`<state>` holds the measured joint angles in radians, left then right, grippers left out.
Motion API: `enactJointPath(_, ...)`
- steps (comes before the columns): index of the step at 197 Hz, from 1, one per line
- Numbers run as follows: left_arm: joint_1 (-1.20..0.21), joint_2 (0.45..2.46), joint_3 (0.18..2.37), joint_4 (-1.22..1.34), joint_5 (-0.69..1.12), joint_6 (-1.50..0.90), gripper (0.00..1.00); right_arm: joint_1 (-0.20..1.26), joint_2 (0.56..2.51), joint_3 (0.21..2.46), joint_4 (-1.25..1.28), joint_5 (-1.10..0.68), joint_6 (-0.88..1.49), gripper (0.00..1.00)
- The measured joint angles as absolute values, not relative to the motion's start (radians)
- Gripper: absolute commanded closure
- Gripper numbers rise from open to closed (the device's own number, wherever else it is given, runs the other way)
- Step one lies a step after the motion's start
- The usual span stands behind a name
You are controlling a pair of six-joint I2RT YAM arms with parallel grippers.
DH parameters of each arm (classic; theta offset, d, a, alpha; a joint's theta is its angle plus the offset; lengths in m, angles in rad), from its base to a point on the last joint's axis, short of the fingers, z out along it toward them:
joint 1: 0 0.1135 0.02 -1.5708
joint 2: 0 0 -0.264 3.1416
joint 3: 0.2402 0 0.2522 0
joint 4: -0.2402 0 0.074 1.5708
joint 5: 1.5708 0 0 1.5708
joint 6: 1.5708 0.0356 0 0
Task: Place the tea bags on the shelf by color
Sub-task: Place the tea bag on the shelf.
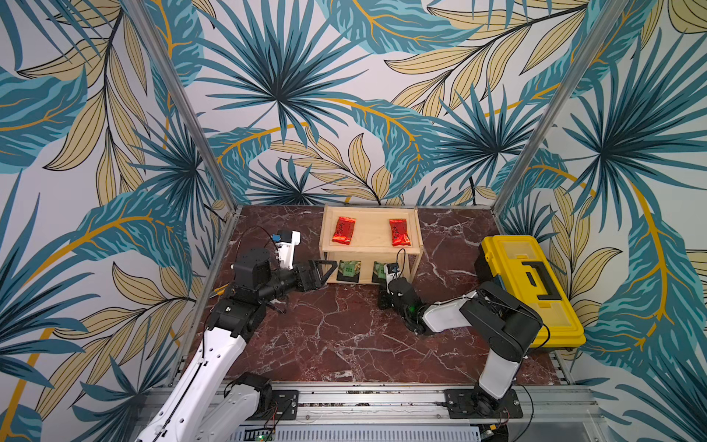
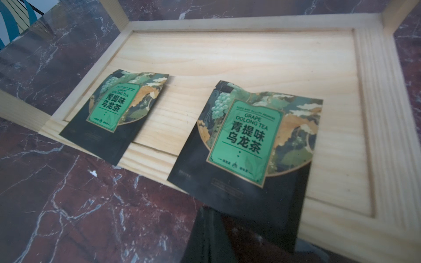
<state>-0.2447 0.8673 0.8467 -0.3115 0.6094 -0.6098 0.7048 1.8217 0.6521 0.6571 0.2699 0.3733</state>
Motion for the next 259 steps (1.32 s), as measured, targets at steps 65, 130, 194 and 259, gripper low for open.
enactJointPath(65,-0.245,0.863,0.84,-0.312,0.609,-0.614,0.0,0.702,1.822,0.653,0.656,0.273,0.373,1.0)
enactJointPath(130,-0.245,0.862,0.839,-0.31,0.61,-0.622,0.0,0.69,1.814,0.638,0.653,0.278,0.361,1.0)
enactJointPath(194,-0.245,0.862,0.829,-0.304,0.61,-0.636,0.0,0.675,1.785,0.619,0.652,0.292,0.35,1.0)
enactJointPath(259,-0.245,0.862,0.829,-0.303,0.609,-0.633,0.0,0.671,1.658,0.616,0.587,0.293,0.292,0.66)
